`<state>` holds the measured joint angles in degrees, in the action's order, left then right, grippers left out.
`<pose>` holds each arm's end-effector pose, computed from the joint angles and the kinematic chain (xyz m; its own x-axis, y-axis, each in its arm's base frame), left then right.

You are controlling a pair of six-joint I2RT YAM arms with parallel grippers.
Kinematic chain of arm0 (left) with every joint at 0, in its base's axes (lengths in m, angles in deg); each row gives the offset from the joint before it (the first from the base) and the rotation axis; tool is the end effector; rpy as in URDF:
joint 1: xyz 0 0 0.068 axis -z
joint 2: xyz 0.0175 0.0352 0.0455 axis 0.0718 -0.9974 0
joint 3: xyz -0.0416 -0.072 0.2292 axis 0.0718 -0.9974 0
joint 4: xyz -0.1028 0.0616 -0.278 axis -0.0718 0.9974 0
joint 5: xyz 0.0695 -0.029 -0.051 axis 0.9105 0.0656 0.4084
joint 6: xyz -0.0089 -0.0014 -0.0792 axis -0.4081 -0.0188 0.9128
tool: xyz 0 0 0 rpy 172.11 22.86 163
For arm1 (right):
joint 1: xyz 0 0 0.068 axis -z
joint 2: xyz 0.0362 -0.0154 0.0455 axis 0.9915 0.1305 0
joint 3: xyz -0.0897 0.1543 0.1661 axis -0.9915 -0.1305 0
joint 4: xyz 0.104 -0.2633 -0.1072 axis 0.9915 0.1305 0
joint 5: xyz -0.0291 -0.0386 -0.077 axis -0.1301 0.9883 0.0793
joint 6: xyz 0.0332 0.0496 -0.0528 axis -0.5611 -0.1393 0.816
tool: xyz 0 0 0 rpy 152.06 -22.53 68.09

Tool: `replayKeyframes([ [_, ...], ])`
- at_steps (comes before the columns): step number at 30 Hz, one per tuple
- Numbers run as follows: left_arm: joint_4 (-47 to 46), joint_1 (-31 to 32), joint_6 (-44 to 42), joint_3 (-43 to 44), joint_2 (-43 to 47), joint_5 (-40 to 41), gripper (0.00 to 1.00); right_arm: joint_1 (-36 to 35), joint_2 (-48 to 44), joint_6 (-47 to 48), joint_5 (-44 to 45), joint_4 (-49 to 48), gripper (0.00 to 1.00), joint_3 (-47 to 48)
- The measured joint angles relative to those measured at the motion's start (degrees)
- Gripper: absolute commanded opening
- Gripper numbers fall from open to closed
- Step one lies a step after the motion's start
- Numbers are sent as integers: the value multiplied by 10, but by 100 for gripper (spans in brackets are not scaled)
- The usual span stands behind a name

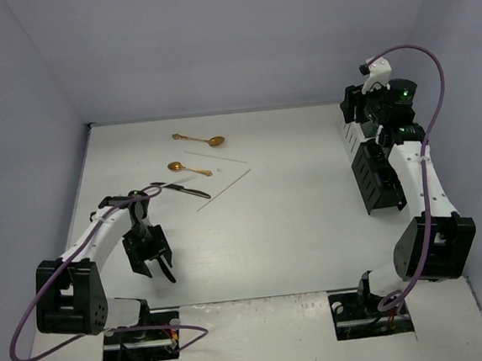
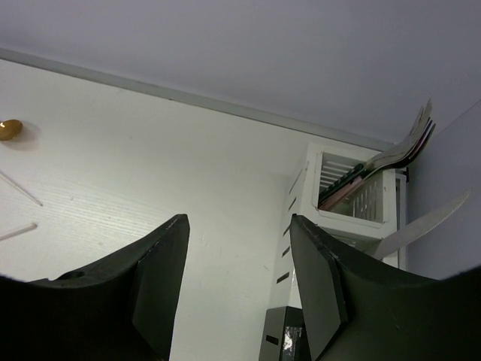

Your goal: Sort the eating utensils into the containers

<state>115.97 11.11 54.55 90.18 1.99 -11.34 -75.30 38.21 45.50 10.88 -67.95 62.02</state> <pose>0.2441 -0.0443 0.1123 -0.8807 -0.4596 0.1148 -0.4733 0.8639 -0.1723 0.4245 -0.0254 0.3520 0.0128 -0.1905 -0.9816 -0.2952 0.9372 -0.1857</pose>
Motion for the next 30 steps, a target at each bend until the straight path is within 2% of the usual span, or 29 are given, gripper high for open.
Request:
replayKeyframes([
  [13,-64,-3,15,37,-91,29,55,0,8,-1,0,3,54,6],
  [17,-87,-3,18,36,-100,32,54,0,8,0,0,3,54,9],
  [22,-122,-3,25,32,-102,34,48,0,8,1,-1,3,54,13],
  [30,-159,-3,31,4,-105,47,48,3,8,5,-1,3,54,13],
])
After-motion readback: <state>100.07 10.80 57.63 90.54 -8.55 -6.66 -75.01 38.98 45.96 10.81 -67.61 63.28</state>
